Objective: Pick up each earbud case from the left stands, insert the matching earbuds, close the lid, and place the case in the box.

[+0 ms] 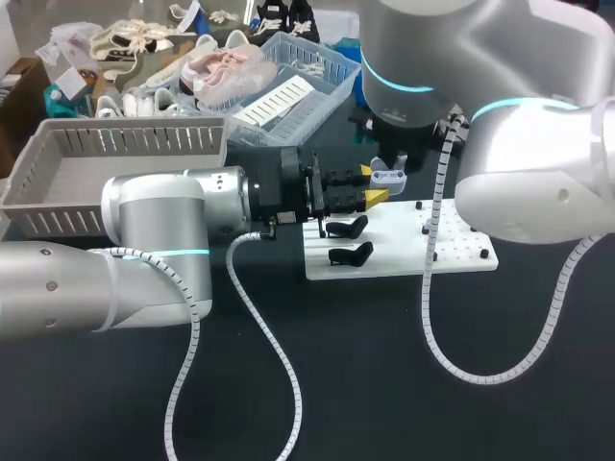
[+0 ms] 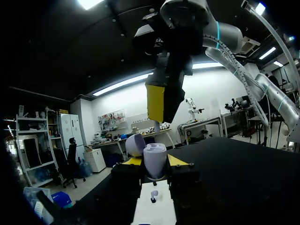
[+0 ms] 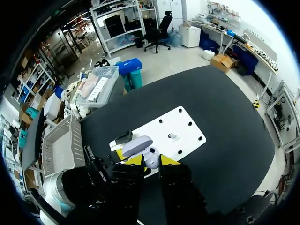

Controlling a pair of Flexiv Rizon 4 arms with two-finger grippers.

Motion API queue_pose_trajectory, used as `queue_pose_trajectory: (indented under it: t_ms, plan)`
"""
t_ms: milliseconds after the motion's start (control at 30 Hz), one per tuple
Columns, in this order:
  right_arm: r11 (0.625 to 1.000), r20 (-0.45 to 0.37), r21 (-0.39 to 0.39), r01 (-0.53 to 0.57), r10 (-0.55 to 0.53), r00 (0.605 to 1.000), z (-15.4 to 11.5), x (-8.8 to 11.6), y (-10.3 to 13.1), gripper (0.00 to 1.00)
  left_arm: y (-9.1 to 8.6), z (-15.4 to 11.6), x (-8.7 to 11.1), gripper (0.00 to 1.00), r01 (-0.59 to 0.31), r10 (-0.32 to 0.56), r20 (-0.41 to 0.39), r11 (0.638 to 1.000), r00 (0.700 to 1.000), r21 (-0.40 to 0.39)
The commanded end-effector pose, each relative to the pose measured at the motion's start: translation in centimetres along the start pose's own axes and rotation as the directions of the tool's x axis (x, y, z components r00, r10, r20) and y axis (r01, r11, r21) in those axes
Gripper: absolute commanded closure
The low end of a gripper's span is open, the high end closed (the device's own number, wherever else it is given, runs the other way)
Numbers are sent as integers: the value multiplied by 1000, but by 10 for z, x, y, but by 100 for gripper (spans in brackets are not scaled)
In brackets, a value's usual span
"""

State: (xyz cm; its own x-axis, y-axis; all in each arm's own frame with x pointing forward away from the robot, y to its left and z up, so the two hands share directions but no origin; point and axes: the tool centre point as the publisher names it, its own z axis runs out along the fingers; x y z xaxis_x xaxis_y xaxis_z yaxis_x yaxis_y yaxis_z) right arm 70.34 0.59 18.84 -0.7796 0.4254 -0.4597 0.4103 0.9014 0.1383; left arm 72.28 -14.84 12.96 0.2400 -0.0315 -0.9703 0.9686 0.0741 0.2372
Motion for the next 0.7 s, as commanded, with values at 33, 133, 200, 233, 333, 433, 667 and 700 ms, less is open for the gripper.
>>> queue_pose_trajectory:
  t_ms: [33, 133, 200, 233, 333, 433, 667, 700]
  plan:
    - [1000, -7, 8, 3, -3, 1000, 3, -1, 5, 100, -1, 0, 0, 100, -1, 1, 1, 1000, 1000, -4]
    - [1000, -12, 8, 2, -2, 1000, 4, 0, 4, 100, -1, 0, 0, 100, -1, 1, 1, 1000, 1000, -4]
    - [1000, -13, 9, 3, -3, 1000, 4, 1, 3, 100, -1, 0, 0, 100, -1, 1, 1, 1000, 1000, -4]
    - [1000, -14, 9, 3, -3, 1000, 4, 1, 3, 100, -1, 0, 0, 100, -1, 1, 1, 1000, 1000, -4]
    - [1000, -15, 9, 5, -5, 1000, 6, 2, 2, 100, -1, 0, 0, 100, -1, 1, 1, 1000, 1000, -4]
    - [1000, -20, 10, 2, -1, 1000, 8, 4, 1, 100, -1, 0, 0, 100, -1, 1, 1, 1000, 1000, -4]
    - [1000, -25, 6, -3, 3, 1000, 10, 4, 2, 100, -1, 0, 0, 100, -1, 1, 1, 1000, 1000, -4]
    - [1000, -25, 6, -3, 3, 1000, 10, 3, 3, 100, -1, 0, 0, 100, -1, 1, 1, 1000, 1000, -4]
